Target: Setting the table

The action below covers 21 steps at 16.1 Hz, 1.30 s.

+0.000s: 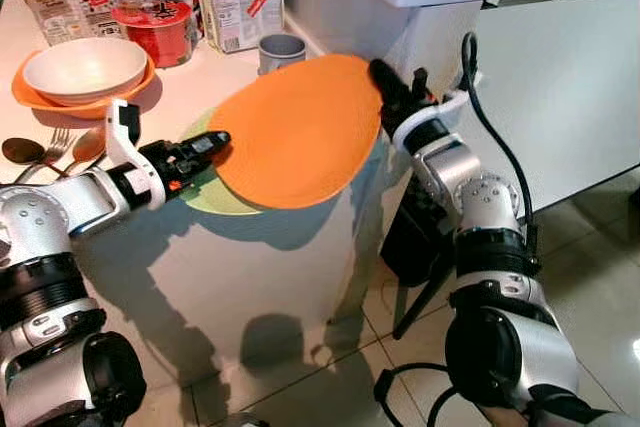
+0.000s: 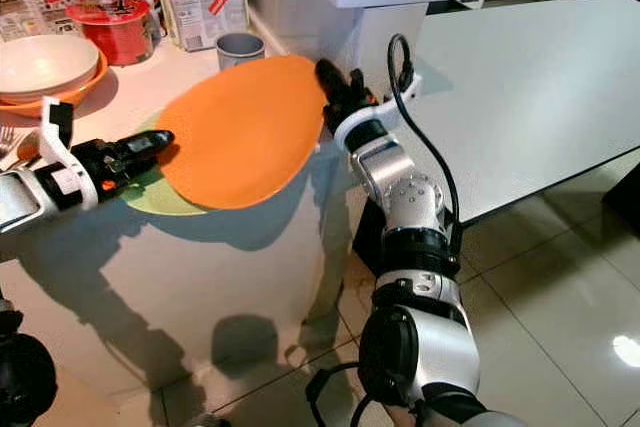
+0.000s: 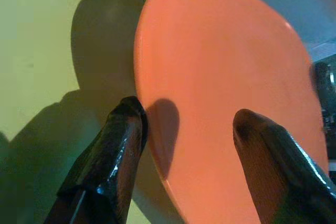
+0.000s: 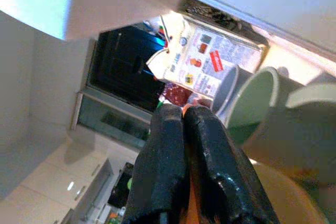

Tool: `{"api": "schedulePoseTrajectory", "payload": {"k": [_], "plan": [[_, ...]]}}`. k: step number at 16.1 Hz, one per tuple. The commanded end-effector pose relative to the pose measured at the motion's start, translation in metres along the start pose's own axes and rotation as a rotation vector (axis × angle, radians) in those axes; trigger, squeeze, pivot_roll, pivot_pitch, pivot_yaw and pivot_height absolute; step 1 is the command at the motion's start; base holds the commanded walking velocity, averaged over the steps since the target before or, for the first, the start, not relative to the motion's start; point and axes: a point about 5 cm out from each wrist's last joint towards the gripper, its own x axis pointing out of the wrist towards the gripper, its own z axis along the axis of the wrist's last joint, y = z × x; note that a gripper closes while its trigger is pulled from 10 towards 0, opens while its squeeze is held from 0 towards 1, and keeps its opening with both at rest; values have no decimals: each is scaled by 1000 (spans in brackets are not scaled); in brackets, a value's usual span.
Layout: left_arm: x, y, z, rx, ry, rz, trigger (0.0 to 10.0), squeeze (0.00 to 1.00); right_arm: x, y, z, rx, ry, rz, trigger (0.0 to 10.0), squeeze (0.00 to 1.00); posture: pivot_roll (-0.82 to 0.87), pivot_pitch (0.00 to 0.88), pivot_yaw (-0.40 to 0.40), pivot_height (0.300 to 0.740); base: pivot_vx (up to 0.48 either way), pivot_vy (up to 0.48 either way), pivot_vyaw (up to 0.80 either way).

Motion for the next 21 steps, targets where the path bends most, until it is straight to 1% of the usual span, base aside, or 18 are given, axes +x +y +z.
{"api": "schedulePoseTrajectory", "payload": {"k": [1, 6, 12, 15, 17, 19, 20, 21], "plan": [[21, -37, -9, -12, 71, -246, 0, 0, 12, 10, -36, 33, 155, 32, 0, 0, 2, 0, -42, 740, 0, 0, 0], [21, -37, -8, -49, 62, -265, 0, 0, 14, 12, -35, 31, 153, 36, 0, 0, 2, 0, -44, 740, 0, 0, 0], [20, -37, -9, -60, 53, -266, 0, 0, 15, 13, -35, 28, 156, 42, 0, 0, 2, 0, -45, 740, 0, 0, 0], [20, -36, -10, -53, 55, -254, 0, 0, 15, 13, -35, 22, 159, 42, 0, 0, 2, 0, -46, 740, 0, 0, 0], [21, -33, -12, -27, 55, -217, 0, 0, 15, 11, -38, -5, 172, 32, 0, 0, 3, 0, -48, 740, 0, 0, 0], [21, -32, -13, -29, 54, -215, 0, 0, 15, 11, -39, -17, 181, 29, 0, 0, 4, 0, -51, 740, 0, 0, 0], [20, -33, -13, -28, 55, -216, 0, 0, 15, 11, -40, -32, 188, 24, 2784, 0, 4, 0, -52, 740, 0, 0, 0], [20, -32, -13, -27, 54, -217, 0, 0, 15, 10, -41, -55, 197, 14, 9412, 0, 4, 0, -52, 740, 0, 0, 0]]}}
